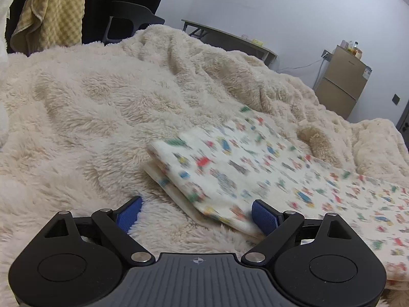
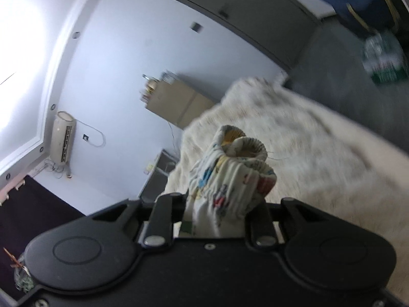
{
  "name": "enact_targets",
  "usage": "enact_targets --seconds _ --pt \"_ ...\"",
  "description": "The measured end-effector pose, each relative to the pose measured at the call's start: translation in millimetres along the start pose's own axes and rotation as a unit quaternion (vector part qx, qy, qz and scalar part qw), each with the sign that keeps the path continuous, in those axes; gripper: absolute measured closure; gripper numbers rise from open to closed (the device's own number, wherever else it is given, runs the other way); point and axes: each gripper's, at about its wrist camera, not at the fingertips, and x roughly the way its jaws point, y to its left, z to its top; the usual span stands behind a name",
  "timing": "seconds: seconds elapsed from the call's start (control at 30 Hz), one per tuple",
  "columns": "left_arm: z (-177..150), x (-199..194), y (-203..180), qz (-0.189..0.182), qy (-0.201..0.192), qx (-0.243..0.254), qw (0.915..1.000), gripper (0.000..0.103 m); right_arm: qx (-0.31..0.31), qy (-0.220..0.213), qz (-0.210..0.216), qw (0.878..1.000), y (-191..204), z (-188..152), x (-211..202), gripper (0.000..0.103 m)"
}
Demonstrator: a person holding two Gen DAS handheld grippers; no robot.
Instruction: Fold clothes
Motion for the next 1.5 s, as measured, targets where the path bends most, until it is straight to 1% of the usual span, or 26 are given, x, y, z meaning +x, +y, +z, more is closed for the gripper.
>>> enact_targets --seconds 0.07,0.23,0.43,0.53,0.6,0.67,0.73,0.8,0.9,1.0,1.03,1.1,1.2,1.3,1.37,1.43,1.5 --pt "2 -3 -2 -0.005 -0.003 -0.001 1.0000 0.015 0.000 -0.011 0.000 1.000 0 12 -7 0.083" --pt "5 -7 -12 -0.020 -0.004 0.007 0.9998 0.015 0.004 -0.050 -0.014 0.999 -13 58 -36 0.083" --pt "8 -10 -17 -0.028 -0.004 0.013 0.9995 0.015 -0.018 -0.104 -0.060 0.993 -29 125 -81 0.083" --pt "9 -11 -19 -0.030 -0.005 0.015 0.9994 0.015 -0.035 -0.131 -0.082 0.987 -27 158 -104 0.083" --pt "10 -11 -20 -0.032 -0.005 0.017 0.9993 0.015 -0.049 -0.142 -0.094 0.984 -23 172 -110 0.083" --pt "10 -12 -19 -0.032 -0.006 0.015 0.9994 0.014 -0.075 -0.167 -0.114 0.976 -11 192 -121 0.083" --pt "10 -12 -18 -0.029 -0.005 0.015 0.9994 0.015 -0.101 -0.183 -0.128 0.969 1 201 -127 0.083" --pt "10 -11 -18 -0.028 -0.004 0.016 0.9995 0.015 -0.143 -0.206 -0.150 0.956 24 210 -134 0.083" --pt "10 -11 -21 -0.028 -0.003 0.020 0.9994 0.015 -0.198 -0.212 -0.172 0.942 51 207 -133 0.083" --pt "10 -13 -25 -0.030 -0.004 0.030 0.9991 0.014 -0.279 -0.188 -0.185 0.923 88 187 -113 0.083" --pt "10 -14 -27 -0.032 -0.005 0.034 0.9989 0.015 -0.314 -0.178 -0.187 0.914 103 173 -101 0.083" --pt "11 -16 -31 -0.037 -0.006 0.041 0.9985 0.015 -0.391 -0.155 -0.187 0.888 135 135 -67 0.082" --pt "14 -19 -37 -0.043 -0.010 0.050 0.9978 0.014 -0.452 -0.123 -0.170 0.867 160 95 -32 0.082" --pt "16 -23 -45 -0.038 -0.017 0.068 0.9968 0.014 -0.529 -0.064 -0.140 0.834 192 31 17 0.082" --pt "16 -25 -49 -0.039 -0.019 0.078 0.9960 0.014 -0.561 -0.037 -0.124 0.818 206 -4 40 0.082" --pt "16 -29 -55 -0.041 -0.022 0.086 0.9952 0.014 -0.578 -0.020 -0.114 0.807 222 -31 51 0.082" --pt "17 -33 -61 -0.043 -0.025 0.094 0.9943 0.014 -0.603 0.006 -0.101 0.791 238 -72 73 0.082"
